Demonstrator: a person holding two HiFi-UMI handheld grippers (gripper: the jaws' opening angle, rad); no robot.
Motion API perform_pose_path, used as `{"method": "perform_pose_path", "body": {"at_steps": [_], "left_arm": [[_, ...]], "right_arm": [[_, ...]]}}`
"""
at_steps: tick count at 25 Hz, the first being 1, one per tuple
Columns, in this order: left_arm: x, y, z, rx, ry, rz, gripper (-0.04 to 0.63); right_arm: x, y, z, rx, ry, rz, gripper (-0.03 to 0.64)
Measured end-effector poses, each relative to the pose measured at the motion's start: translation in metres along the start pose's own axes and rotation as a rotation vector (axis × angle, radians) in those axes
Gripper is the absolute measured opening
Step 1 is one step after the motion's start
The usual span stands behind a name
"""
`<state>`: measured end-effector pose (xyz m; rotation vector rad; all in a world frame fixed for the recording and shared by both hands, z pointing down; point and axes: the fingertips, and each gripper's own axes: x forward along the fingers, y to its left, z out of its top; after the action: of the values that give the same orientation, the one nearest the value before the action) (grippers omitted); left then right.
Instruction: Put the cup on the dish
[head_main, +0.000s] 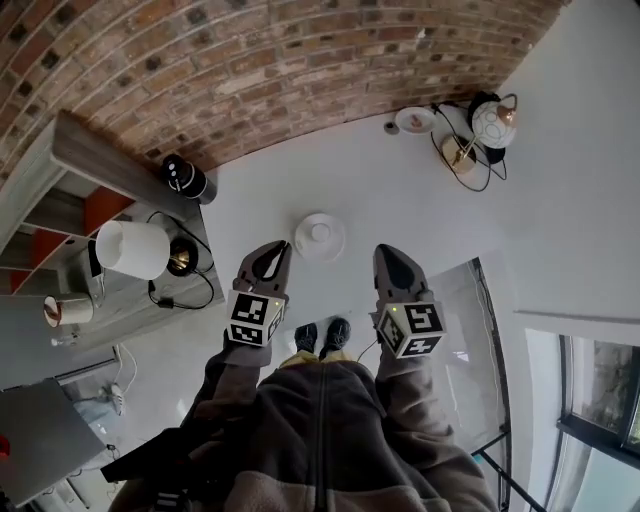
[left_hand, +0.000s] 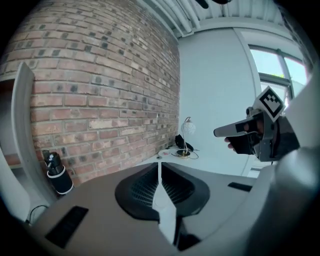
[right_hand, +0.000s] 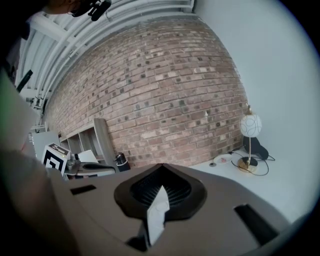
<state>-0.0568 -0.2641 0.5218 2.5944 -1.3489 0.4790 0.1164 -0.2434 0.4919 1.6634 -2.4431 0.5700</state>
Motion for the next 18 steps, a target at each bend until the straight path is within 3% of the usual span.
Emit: {"method": "perform_pose_path", "body": {"at_steps": [5,10,15,18], "left_arm": [[-0.022,-0.002,0.051,0.035,-0.084,0.015,0.005],[-0.044,0.016,0.106,-0.030,-0.173,0.081,0.003],[-0.065,0.026,0.162,-0.041,-0.311,0.114,0.003],[-0.070,0.027,0.181,-0.040,-0.354,0.115,0.003]], "right_arm": [[-0.018,0.008,0.052,-0.033,-0.110,0.004,0.000],[-0.030,0.022,0.096,-0.055,-0.179,0.015,-0.002],[-0.045,0.034,0.143,-0.097,-0.274,0.033,-0.002],[-0.049,0.038,0.162,-0.113,-0.310,0.042,-0.001]]}}
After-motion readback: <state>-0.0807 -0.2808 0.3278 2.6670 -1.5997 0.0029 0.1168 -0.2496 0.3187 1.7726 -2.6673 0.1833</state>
